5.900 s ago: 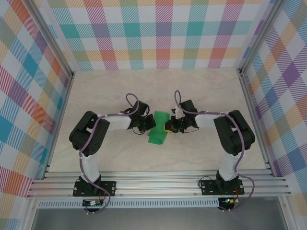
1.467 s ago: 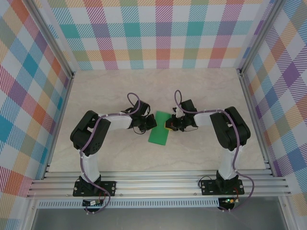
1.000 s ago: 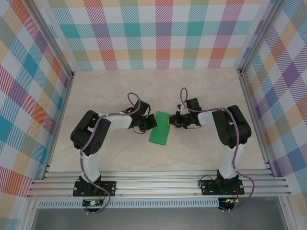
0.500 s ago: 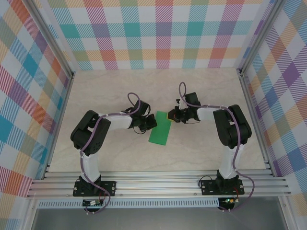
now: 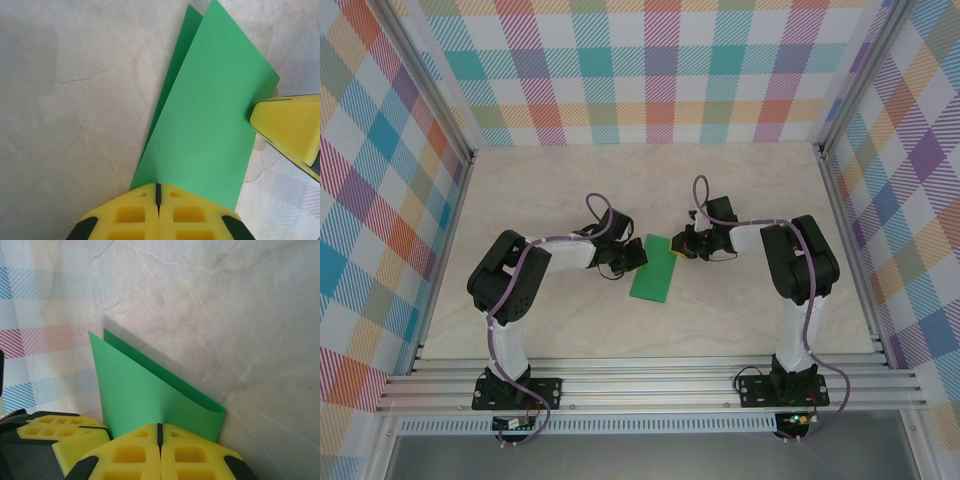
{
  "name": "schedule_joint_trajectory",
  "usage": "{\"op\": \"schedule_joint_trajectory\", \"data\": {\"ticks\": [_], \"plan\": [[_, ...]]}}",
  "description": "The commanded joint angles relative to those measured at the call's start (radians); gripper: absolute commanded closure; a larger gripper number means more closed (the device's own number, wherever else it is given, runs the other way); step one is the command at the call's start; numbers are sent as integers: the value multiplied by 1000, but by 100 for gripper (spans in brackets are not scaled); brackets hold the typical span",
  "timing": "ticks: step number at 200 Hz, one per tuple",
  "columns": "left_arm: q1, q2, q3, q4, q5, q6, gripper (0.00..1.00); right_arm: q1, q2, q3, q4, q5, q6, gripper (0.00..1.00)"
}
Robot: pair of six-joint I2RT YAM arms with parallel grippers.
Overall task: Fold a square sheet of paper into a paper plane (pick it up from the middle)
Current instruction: Fold the square sheet of paper in half at the center of the table.
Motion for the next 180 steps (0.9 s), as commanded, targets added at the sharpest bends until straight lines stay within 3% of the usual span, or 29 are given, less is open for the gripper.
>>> {"op": "schedule_joint_trajectory", "data": {"ticks": [1,91,180], "plan": [[-31,55,-18,-118,-16,23,100,-26,-1,48,-25,-12,-18,94],[-32,55,-18,-123,-15,30,100,-40,110,79,-30,6,13,93],[-34,44,-25,-123,-23,25,100,-31,-28,140,-160,-33,-26,90]]}}
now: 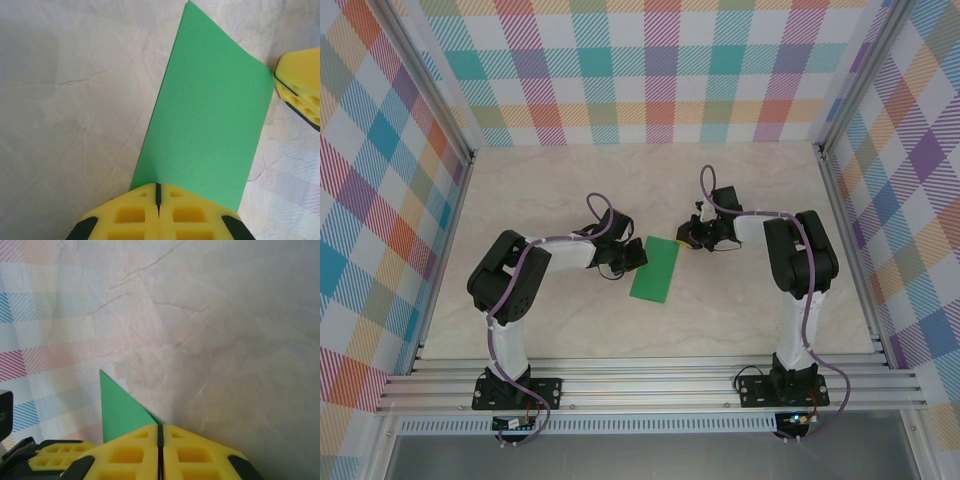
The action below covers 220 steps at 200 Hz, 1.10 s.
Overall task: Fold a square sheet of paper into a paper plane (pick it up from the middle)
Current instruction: Fold the square sheet of paper in half at the center of the table.
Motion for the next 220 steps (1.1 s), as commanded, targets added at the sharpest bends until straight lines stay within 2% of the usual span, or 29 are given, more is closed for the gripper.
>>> {"op": "schedule_joint_trajectory", "data": {"ticks": [1,21,38,143,220], "plan": [[-32,44,-25,-122,-22,9,100,13,-66,27,-52,-39,-22,90],[-33,48,-20,-122,-19,8,100,36,-67,32,-66,-54,-30,89],[-33,46,-18,-125,-18,9,100,54,-43,53,-116,-19,-47,90],[-35,39,-8,-138,-19,14,100,43,38,78,-136,96,-36,91],[-36,43,-10,-136,-18,14,100,14,74,103,-104,87,-20,91]]}}
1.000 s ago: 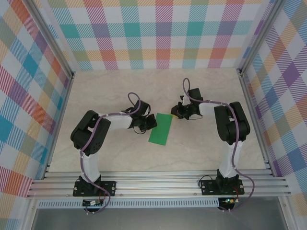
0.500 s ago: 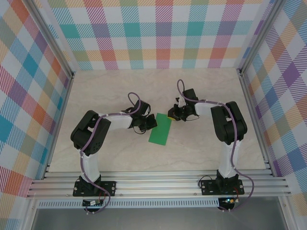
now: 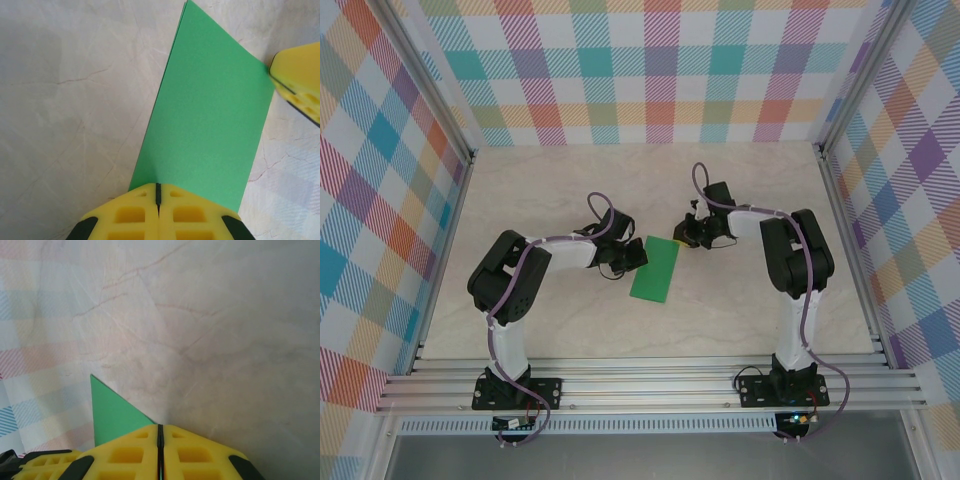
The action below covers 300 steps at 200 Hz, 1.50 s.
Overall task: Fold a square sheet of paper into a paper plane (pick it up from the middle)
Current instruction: Fold the square sheet of paper in half at the center of the table.
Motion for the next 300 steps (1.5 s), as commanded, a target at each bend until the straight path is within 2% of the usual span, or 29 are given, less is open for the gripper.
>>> {"op": "schedule_joint_trajectory", "data": {"ticks": [1,41,103,129,161,197,209,236,269,274,285,300], "plan": [[-32,43,-20,-117,-9,12,100,-10,46,20,11,0,4,91],[-33,36,-21,-119,-12,11,100,-10,49,-20,26,6,9,91],[-35,17,-26,-115,-14,6,100,-10,-91,45,-133,52,-71,90],[-39,-26,-21,-108,1,1,100,-3,-192,2,-155,63,-89,81],[-45,-145,-25,-138,-29,0,79,6,-319,-82,-201,101,-124,74],[-45,-332,-112,-169,-148,-21,60,83,-551,-214,-193,179,-184,62],[-43,-391,-157,-176,-195,-36,58,111,-586,-233,-222,203,-226,57],[-28,-499,-253,-185,-268,-70,57,182,-589,-192,-357,265,-291,58],[14,-643,-363,-194,-333,-115,54,392,-714,-192,-390,516,-378,58],[22,-666,-379,-196,-339,-118,54,405,-732,-202,-381,525,-384,56],[46,-718,-410,-201,-351,-126,53,408,-751,-228,-357,494,-403,44],[73,-776,-441,-215,-373,-130,51,409,-704,-253,-358,443,-492,44]]}}
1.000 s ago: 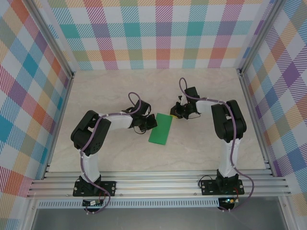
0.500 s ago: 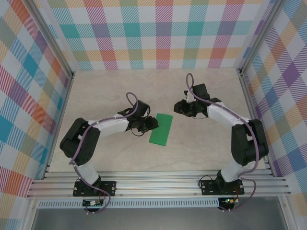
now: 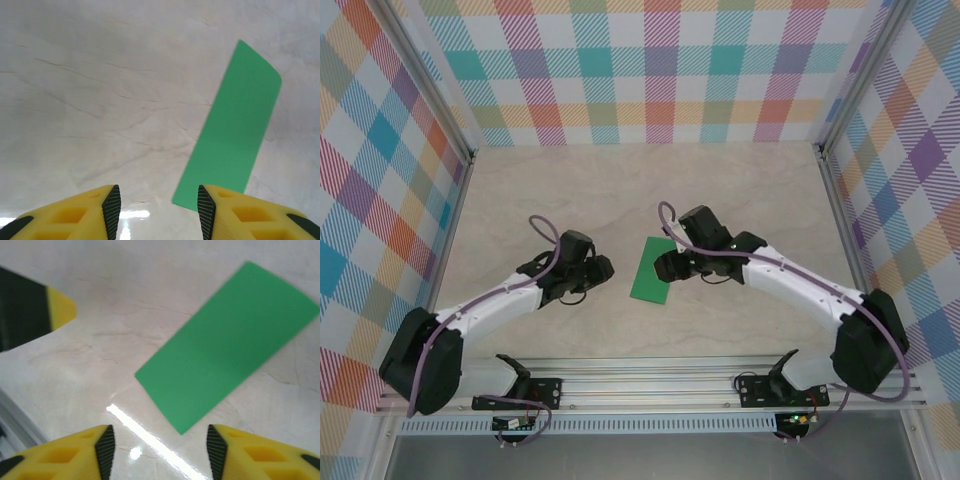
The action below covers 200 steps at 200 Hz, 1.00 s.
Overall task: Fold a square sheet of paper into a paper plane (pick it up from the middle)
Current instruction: Fold the square sheet of paper in half at the center of the table, then fold the triangle a second time at the center of the table.
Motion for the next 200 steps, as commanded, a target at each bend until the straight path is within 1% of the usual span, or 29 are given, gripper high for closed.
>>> {"op": "schedule_joint_trajectory", "data": {"ticks": [1,5,10,17,24,31,35,51,63,67,71,91,96,110,154,200], "plan": [[41,-96,-42,-26,-71,-31,51,-10,15,-36,-16,26,-145,44],[48,-110,-49,-28,-76,-31,50,-10,43,-24,-43,21,-158,44],[57,-123,-58,-27,-76,-33,50,-11,86,8,-96,5,-179,46],[67,-138,-69,-29,-75,-36,50,-11,156,70,-168,0,-190,56],[77,-150,-77,-30,-74,-35,50,-9,217,117,-223,15,-179,61],[85,-159,-83,-30,-71,-34,49,-5,260,135,-237,-3,-194,66],[87,-162,-86,-30,-70,-36,49,4,278,140,-236,-8,-206,66],[103,-176,-102,-31,-64,-37,49,63,301,128,-183,37,-239,61],[113,-187,-110,-31,-58,-37,49,95,313,139,-173,52,-262,51],[116,-191,-115,-62,-59,-37,49,107,319,143,-172,64,-271,47],[120,-196,-120,-65,-58,-37,49,119,326,148,-173,82,-282,46],[138,-224,-145,-65,-58,-43,48,195,377,164,-164,198,-325,46],[144,-231,-149,-67,-55,-43,48,214,389,168,-160,225,-363,46],[159,-242,-156,-74,-46,-38,47,252,416,166,-136,305,-375,46],[195,-260,-172,-76,-25,-33,46,277,459,172,-106,335,-396,45],[211,-263,-189,-61,-2,-38,46,290,521,188,-94,348,-404,46]]}}
